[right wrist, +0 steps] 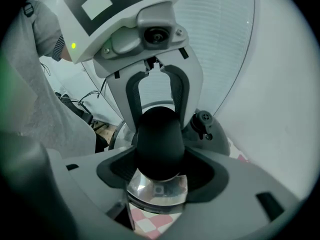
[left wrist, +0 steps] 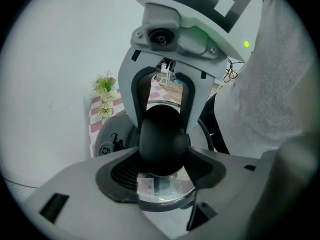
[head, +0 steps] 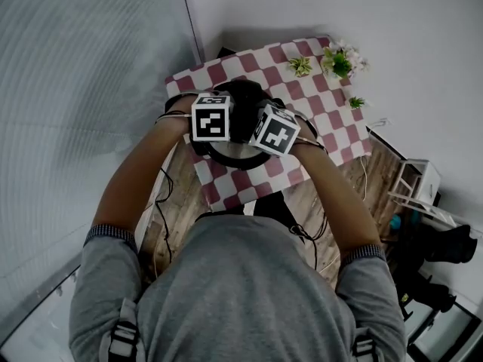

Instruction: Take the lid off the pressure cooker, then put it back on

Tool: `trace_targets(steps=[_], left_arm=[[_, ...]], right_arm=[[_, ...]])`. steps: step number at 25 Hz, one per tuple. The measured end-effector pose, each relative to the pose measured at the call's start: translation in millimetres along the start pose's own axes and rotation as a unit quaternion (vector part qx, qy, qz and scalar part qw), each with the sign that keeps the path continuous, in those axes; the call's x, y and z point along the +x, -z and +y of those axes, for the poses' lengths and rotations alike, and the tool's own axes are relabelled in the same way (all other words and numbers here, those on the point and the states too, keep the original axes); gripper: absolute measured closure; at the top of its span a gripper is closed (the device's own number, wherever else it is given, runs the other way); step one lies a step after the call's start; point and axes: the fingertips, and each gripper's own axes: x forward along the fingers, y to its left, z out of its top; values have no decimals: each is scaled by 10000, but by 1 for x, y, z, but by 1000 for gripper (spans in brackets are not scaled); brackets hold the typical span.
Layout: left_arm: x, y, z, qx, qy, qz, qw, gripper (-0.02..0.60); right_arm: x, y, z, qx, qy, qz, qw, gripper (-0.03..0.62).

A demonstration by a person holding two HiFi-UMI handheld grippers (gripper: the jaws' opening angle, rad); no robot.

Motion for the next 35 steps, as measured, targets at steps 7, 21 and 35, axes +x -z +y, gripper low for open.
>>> trace_targets(steps=[7,21,35], left_arm=[[1,-1,0,-147,13,-111,9998,282],[2,-5,3,-1569,-547,-251,9858,282],[2,1,3,-2834,-1003,-12,9538,282]], right_arm=[[1,1,2,-389,-228,184,9988,301],[1,4,1,-1975,-946,705,9732,299],[-1,5,0,-3539,-1594,810,9180,296]])
